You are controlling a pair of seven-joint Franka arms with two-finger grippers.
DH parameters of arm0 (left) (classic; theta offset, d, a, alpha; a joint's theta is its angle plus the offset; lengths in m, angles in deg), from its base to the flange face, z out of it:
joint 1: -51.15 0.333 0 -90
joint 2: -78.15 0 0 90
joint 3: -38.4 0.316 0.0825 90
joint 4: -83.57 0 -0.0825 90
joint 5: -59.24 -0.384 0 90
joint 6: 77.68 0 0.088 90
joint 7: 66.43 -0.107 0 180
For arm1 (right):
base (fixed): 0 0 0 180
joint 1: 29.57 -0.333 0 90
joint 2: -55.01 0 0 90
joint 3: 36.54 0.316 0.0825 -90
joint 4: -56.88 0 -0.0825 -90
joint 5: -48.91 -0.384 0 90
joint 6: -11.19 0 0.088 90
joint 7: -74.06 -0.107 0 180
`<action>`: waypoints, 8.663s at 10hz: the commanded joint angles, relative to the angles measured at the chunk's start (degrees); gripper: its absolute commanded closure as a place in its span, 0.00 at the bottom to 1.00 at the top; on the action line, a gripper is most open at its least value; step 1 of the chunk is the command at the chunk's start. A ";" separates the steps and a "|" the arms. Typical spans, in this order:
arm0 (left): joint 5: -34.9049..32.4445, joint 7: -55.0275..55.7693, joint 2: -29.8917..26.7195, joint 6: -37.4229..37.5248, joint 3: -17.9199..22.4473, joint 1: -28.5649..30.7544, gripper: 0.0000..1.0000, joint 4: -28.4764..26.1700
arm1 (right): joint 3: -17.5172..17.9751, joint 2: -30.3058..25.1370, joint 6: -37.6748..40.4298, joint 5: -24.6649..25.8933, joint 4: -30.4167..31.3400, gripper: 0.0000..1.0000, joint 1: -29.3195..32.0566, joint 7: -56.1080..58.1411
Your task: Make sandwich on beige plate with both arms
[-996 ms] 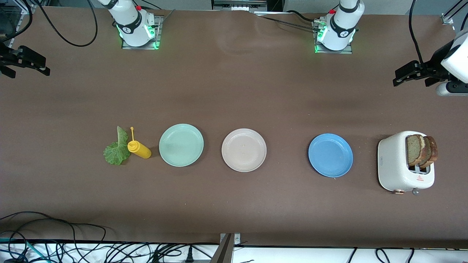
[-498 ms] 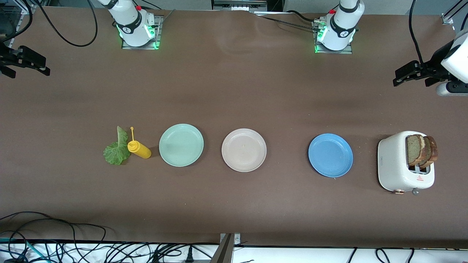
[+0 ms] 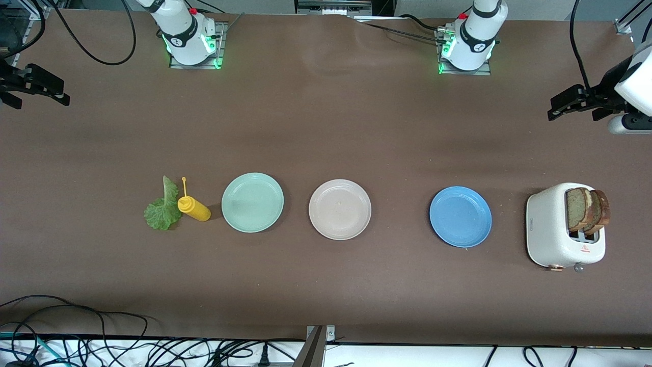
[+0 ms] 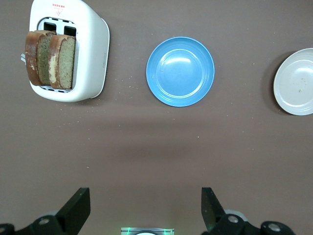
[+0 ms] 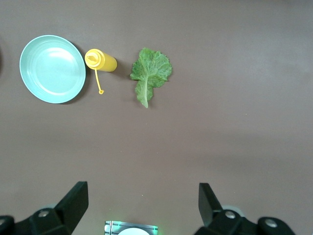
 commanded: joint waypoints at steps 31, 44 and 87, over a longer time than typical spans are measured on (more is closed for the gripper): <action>-1.33 -0.79 0.80 0.13 -0.19 -0.10 0.00 1.79 | 0.00 -0.33 0.70 0.52 0.06 0.00 0.26 0.18; -2.11 -0.79 2.03 0.22 -0.11 0.16 0.00 1.70 | 0.00 -0.24 0.79 0.43 -0.03 0.00 0.35 -0.09; -5.81 -19.07 29.27 -22.54 0.07 11.76 0.00 8.56 | -2.02 0.03 4.40 0.34 0.06 0.00 0.52 0.62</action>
